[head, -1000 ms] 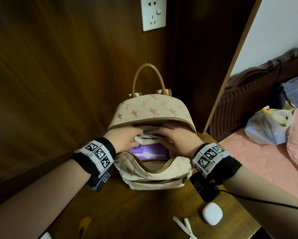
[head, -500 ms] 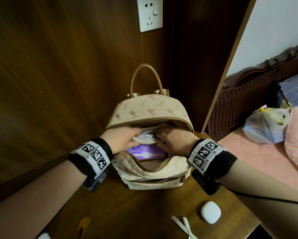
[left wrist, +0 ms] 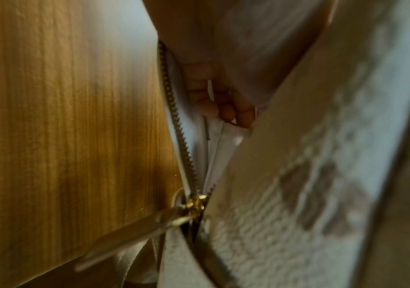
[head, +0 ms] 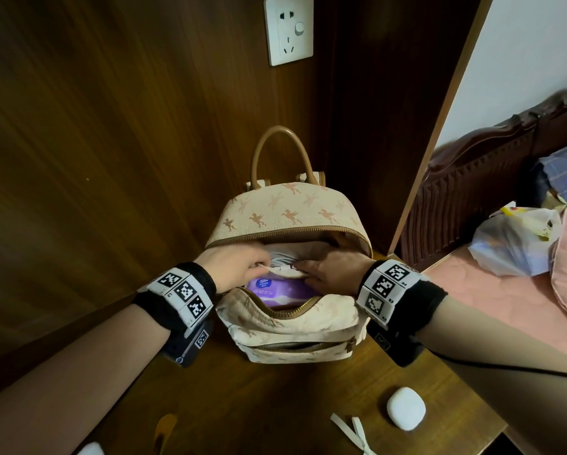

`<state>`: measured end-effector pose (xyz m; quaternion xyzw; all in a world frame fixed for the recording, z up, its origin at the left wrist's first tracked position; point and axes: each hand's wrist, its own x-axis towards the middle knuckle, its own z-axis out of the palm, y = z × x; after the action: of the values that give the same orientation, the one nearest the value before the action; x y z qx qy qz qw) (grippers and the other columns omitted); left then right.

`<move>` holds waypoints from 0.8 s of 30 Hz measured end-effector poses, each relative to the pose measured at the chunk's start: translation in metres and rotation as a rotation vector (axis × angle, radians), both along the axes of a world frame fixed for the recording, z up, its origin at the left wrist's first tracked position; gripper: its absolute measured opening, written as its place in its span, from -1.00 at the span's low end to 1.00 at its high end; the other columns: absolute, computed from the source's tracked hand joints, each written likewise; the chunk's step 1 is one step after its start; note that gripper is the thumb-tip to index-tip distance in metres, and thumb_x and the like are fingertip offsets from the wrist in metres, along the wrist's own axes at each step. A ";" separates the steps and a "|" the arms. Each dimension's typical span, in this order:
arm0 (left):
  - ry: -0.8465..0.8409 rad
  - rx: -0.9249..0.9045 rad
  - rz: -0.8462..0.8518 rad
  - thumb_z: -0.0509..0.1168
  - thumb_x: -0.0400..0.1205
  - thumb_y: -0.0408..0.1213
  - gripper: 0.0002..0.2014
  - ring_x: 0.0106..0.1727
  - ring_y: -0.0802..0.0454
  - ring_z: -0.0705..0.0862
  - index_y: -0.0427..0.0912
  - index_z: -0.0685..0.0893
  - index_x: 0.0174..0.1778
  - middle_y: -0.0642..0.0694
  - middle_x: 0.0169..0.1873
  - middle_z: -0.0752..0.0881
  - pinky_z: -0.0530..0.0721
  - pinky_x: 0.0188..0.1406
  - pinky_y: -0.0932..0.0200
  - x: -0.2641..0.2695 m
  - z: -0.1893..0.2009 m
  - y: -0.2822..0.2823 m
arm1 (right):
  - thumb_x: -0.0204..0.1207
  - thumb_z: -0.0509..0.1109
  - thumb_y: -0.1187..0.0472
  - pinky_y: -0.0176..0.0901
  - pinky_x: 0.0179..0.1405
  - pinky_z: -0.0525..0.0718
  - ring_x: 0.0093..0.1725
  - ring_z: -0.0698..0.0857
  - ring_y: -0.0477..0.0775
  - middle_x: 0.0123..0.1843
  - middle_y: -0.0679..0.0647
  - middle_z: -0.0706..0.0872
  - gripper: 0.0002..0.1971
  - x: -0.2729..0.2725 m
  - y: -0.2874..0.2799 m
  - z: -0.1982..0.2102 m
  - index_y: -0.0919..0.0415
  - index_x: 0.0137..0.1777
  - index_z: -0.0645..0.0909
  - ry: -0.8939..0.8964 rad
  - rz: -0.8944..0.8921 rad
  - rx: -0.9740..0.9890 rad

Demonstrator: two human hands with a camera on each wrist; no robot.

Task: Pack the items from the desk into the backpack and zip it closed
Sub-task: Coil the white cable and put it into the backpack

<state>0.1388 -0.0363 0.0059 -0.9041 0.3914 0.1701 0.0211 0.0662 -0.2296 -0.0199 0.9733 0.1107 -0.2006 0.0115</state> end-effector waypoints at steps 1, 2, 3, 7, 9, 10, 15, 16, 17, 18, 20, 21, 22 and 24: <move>-0.009 -0.015 0.001 0.12 0.71 -0.06 -0.79 -0.01 0.03 0.64 0.04 0.57 0.19 0.01 0.04 0.69 0.63 -0.04 0.06 -0.001 0.000 0.000 | 0.69 0.00 -0.08 -0.03 0.16 0.60 0.19 0.62 0.26 0.26 0.29 0.61 -0.52 0.001 0.000 -0.001 -0.08 0.60 0.18 0.007 -0.011 0.005; -0.017 -0.032 0.006 0.13 0.71 -0.07 -0.80 -0.04 0.03 0.64 0.04 0.56 0.18 0.01 0.03 0.69 0.61 -0.09 0.09 -0.001 0.000 0.000 | 0.69 -0.01 -0.07 -0.01 0.19 0.61 0.19 0.63 0.26 0.25 0.29 0.62 -0.52 0.001 0.000 -0.001 -0.04 0.59 0.20 0.008 -0.015 0.005; -0.018 -0.047 0.015 0.13 0.70 -0.08 -0.80 -0.06 0.03 0.63 0.04 0.56 0.19 0.01 0.03 0.69 0.57 -0.12 0.12 -0.001 0.000 -0.001 | 0.69 -0.01 -0.07 0.01 0.20 0.61 0.19 0.63 0.26 0.23 0.30 0.62 -0.52 0.001 0.000 -0.003 0.00 0.59 0.20 0.000 -0.018 0.009; 0.009 -0.073 0.042 0.12 0.72 -0.12 -0.73 0.09 -0.01 0.64 0.01 0.58 0.29 -0.01 0.21 0.63 0.48 -0.09 0.20 0.001 -0.001 -0.006 | 0.69 0.03 0.03 0.03 0.09 0.61 0.12 0.66 0.28 0.17 0.35 0.65 -0.45 -0.007 0.005 -0.009 0.06 0.64 -0.01 -0.117 -0.022 0.084; -0.013 -0.059 0.024 0.11 0.72 -0.09 -0.73 0.15 -0.02 0.63 0.01 0.62 0.26 0.02 0.31 0.53 0.52 -0.02 0.16 0.001 -0.003 -0.006 | 0.67 0.08 0.07 0.09 0.16 0.60 0.20 0.63 0.29 0.37 0.29 0.54 -0.40 -0.009 0.007 -0.009 0.04 0.65 -0.06 -0.153 0.016 0.113; -0.036 -0.044 0.014 0.10 0.72 -0.07 -0.72 0.15 -0.02 0.62 0.01 0.63 0.24 0.03 0.33 0.49 0.54 -0.01 0.12 0.001 -0.005 -0.006 | 0.66 0.10 0.09 0.10 0.20 0.58 0.27 0.59 0.29 0.49 0.22 0.43 -0.39 -0.010 0.007 -0.009 0.02 0.65 -0.04 -0.171 0.044 0.123; -0.068 -0.024 0.011 0.09 0.72 -0.02 -0.72 0.14 -0.01 0.60 0.06 0.62 0.24 0.04 0.20 0.52 0.55 0.00 0.05 0.003 -0.007 -0.006 | 0.61 0.20 -0.06 0.01 0.25 0.53 0.33 0.55 0.22 0.58 0.05 0.32 -0.42 -0.011 0.008 -0.011 -0.03 0.61 0.16 -0.204 0.093 0.147; -0.057 -0.023 0.005 0.09 0.72 -0.02 -0.72 0.14 0.00 0.60 0.07 0.61 0.25 0.03 0.17 0.56 0.56 0.02 0.04 0.004 -0.007 -0.006 | 0.60 0.19 -0.10 -0.01 0.22 0.54 0.31 0.56 0.22 0.52 0.08 0.43 -0.44 -0.010 0.008 -0.012 -0.02 0.57 0.23 -0.169 0.078 0.131; -0.043 -0.028 -0.002 0.10 0.71 -0.03 -0.72 0.13 0.02 0.61 0.07 0.61 0.26 0.02 0.14 0.59 0.56 0.02 0.05 0.005 -0.007 -0.005 | 0.60 0.18 -0.14 -0.05 0.15 0.54 0.28 0.58 0.23 0.43 0.13 0.53 -0.47 -0.008 0.007 -0.012 -0.01 0.54 0.29 -0.135 0.062 0.112; -0.030 -0.039 -0.011 0.11 0.71 -0.04 -0.72 0.10 0.04 0.61 0.05 0.62 0.24 0.02 0.12 0.61 0.56 0.01 0.06 0.006 -0.008 -0.004 | 0.61 0.15 -0.17 -0.09 0.08 0.51 0.25 0.60 0.24 0.33 0.17 0.61 -0.49 -0.006 0.006 -0.014 -0.01 0.50 0.32 -0.105 0.045 0.095; -0.006 -0.075 -0.042 0.12 0.71 -0.05 -0.73 0.05 0.07 0.60 -0.01 0.64 0.21 0.02 0.09 0.60 0.57 0.01 0.06 0.005 -0.008 -0.002 | 0.62 0.08 -0.21 -0.10 0.03 0.45 0.22 0.61 0.25 0.22 0.21 0.67 -0.50 -0.002 0.006 -0.016 -0.01 0.47 0.36 -0.068 0.010 0.062; 0.002 -0.101 -0.066 0.13 0.71 -0.07 -0.73 0.03 0.09 0.58 -0.04 0.65 0.19 0.05 0.07 0.58 0.57 0.03 0.07 0.003 -0.008 -0.001 | 0.62 0.05 -0.22 -0.06 0.13 0.46 0.24 0.61 0.24 0.19 0.21 0.68 -0.50 0.000 0.005 -0.017 -0.01 0.46 0.38 -0.053 0.000 0.042; 0.005 -0.127 -0.089 0.14 0.71 -0.08 -0.74 0.01 0.14 0.55 -0.07 0.66 0.18 0.10 0.04 0.53 0.56 0.03 0.10 0.002 -0.010 0.000 | 0.62 0.02 -0.23 0.03 0.29 0.45 0.28 0.60 0.23 0.20 0.20 0.69 -0.50 0.002 0.004 -0.017 -0.03 0.46 0.40 -0.038 -0.002 0.021; 0.012 -0.179 -0.107 0.17 0.70 -0.10 -0.75 -0.02 0.19 0.51 -0.09 0.68 0.15 0.18 -0.01 0.42 0.52 0.00 0.18 -0.002 -0.013 0.003 | 0.62 -0.02 -0.22 0.23 0.55 0.14 0.41 0.51 0.18 0.28 0.13 0.66 -0.50 0.004 0.003 -0.018 -0.07 0.46 0.42 -0.013 0.006 -0.030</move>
<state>0.1371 -0.0336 -0.0066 -0.8792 0.4528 0.1384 -0.0532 0.0705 -0.2264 -0.0378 0.9740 0.1106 -0.1957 0.0273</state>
